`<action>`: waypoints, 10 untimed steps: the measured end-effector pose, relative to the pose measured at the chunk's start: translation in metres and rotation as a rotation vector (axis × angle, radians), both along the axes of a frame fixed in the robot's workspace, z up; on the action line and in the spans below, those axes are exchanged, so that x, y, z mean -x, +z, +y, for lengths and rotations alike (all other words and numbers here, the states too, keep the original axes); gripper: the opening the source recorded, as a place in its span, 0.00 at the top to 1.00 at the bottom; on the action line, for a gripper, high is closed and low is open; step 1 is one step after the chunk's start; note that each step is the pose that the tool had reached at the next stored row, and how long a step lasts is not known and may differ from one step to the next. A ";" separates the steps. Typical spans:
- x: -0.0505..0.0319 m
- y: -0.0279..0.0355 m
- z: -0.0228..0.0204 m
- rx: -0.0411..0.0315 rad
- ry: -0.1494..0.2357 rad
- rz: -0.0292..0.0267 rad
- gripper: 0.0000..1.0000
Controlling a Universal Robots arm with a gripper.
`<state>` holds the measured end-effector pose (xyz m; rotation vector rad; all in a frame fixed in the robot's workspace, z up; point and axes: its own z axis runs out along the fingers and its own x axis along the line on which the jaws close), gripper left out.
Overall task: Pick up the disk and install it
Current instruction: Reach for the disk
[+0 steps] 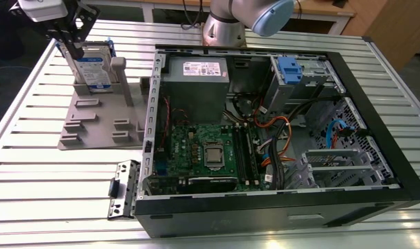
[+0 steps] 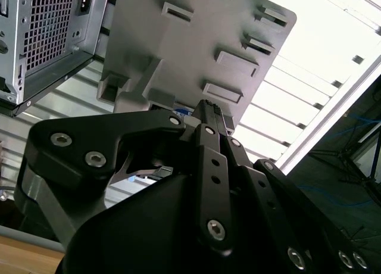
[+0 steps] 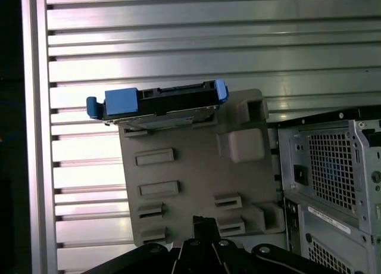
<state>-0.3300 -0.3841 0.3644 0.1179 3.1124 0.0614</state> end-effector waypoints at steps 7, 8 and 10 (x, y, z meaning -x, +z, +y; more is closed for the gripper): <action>0.0001 -0.0017 0.0007 -0.0001 0.000 -0.0002 0.90; 0.0001 -0.0018 0.0012 -0.0001 0.000 -0.0001 0.90; 0.0001 -0.0022 0.0034 0.0000 0.000 -0.0001 0.90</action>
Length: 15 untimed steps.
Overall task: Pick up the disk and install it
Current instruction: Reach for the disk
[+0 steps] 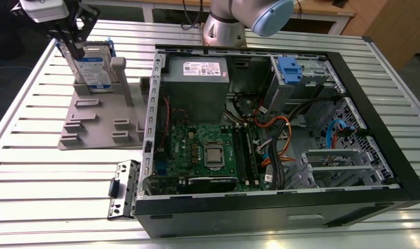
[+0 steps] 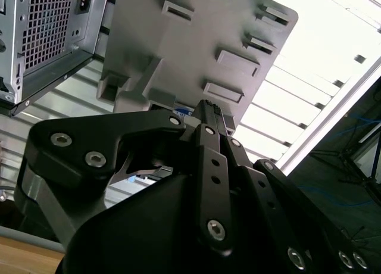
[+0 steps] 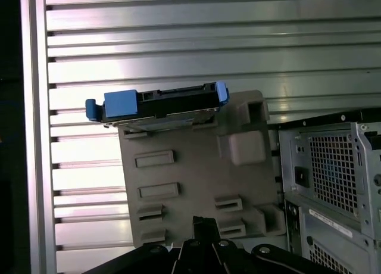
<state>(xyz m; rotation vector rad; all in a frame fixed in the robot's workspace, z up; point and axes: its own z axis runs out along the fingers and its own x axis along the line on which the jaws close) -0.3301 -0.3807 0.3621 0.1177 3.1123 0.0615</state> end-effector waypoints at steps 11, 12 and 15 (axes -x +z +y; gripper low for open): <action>0.0010 -0.0113 0.0203 0.0008 0.003 0.0001 0.90; 0.0015 -0.0122 0.0219 0.0010 0.004 0.0001 0.90; 0.0055 -0.0152 0.0287 0.0021 0.005 -0.0001 0.90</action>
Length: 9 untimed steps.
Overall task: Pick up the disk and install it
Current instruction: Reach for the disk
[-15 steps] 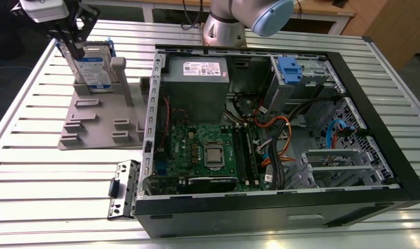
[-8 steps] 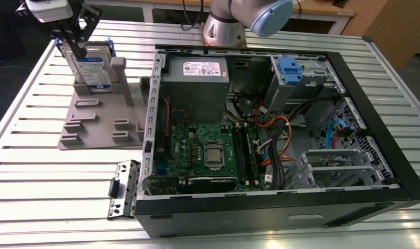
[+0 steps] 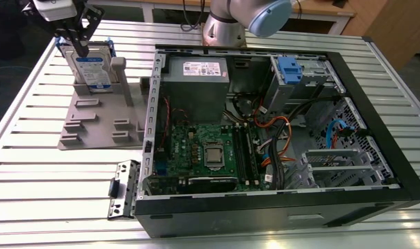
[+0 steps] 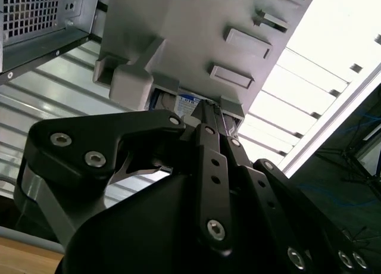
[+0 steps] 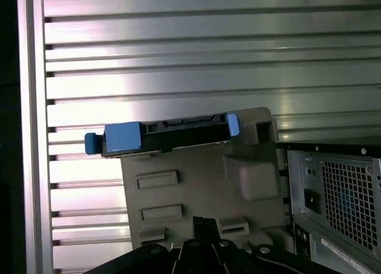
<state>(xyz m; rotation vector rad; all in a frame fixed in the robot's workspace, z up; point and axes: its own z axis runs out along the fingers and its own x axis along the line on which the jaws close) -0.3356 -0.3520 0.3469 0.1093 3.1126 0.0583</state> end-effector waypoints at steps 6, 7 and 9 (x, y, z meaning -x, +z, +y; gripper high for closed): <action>0.0083 -0.0027 0.0115 0.0005 0.001 0.0002 0.90; 0.0095 -0.0031 0.0130 0.0004 0.001 0.0001 0.90; 0.0121 -0.0037 0.0159 0.0004 0.001 0.0001 0.90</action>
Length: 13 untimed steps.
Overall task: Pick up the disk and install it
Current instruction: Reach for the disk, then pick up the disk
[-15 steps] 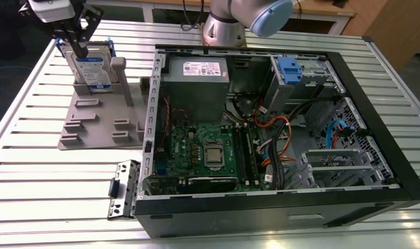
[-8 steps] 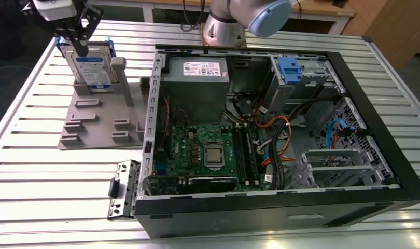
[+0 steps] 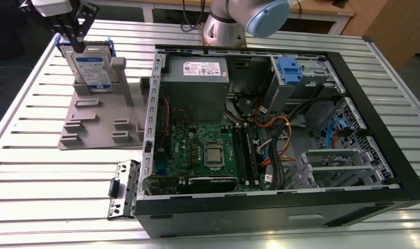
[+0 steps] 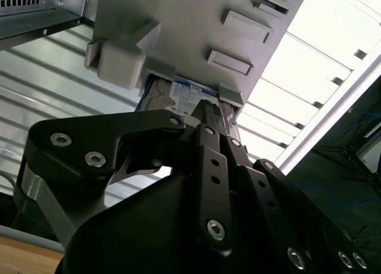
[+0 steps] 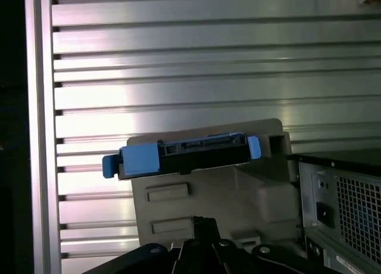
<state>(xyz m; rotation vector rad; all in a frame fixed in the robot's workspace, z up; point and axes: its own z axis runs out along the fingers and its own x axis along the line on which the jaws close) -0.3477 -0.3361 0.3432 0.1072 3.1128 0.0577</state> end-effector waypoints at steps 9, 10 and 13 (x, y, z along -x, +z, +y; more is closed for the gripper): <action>0.0029 -0.0012 0.0053 0.0001 0.000 0.0001 0.90; 0.0029 -0.0012 0.0053 0.0001 0.000 0.0001 0.90; 0.0029 -0.0013 0.0054 0.0000 0.000 0.0000 0.90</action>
